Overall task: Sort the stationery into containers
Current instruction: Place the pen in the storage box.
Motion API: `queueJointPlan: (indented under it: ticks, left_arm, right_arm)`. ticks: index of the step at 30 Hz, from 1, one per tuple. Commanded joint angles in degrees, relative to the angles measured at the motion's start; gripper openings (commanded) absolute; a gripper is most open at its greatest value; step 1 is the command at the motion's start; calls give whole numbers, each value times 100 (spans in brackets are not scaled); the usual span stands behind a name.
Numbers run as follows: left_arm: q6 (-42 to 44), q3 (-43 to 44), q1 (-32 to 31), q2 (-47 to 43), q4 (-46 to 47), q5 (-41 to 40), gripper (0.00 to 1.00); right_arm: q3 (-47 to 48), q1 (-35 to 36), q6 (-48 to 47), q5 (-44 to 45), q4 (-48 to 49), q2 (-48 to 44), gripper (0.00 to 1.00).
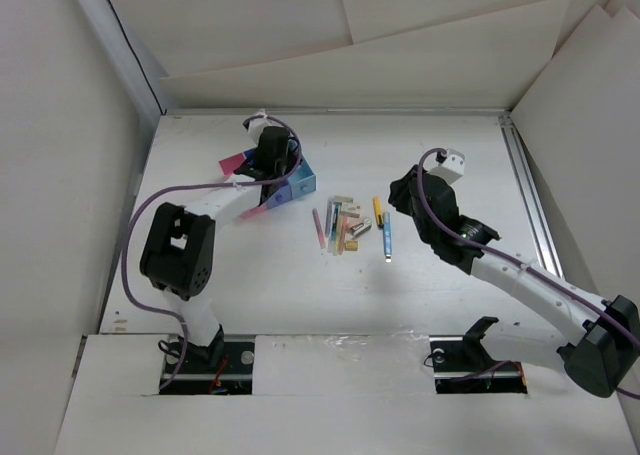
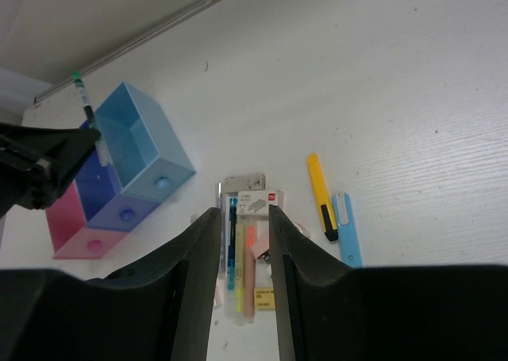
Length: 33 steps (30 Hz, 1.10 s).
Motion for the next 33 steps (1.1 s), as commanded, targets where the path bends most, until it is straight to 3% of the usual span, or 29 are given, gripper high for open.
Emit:
queueJointPlan:
  ticks: [1, 8, 13, 21, 28, 33]
  left_arm:
    - [-91, 473, -21, 246, 36, 216, 5]
    - [-91, 677, 32, 633, -35, 84, 5]
    - [-39, 422, 32, 510, 79, -83, 28]
    - [-91, -42, 32, 143, 201, -22, 32]
    - [384, -1115, -1039, -1131, 177, -926, 32]
    - [304, -1906, -1787, -1352, -228, -1533, 32]
  right_arm:
    - [-21, 51, 1, -1, 252, -81, 36]
    - [-21, 51, 1, -1, 252, -81, 36]
    - [-21, 51, -52, -1, 252, -29, 36]
    - [32, 51, -52, -1, 252, 24, 36]
    - [32, 51, -52, -1, 252, 24, 33]
    - [32, 51, -52, -1, 252, 24, 30]
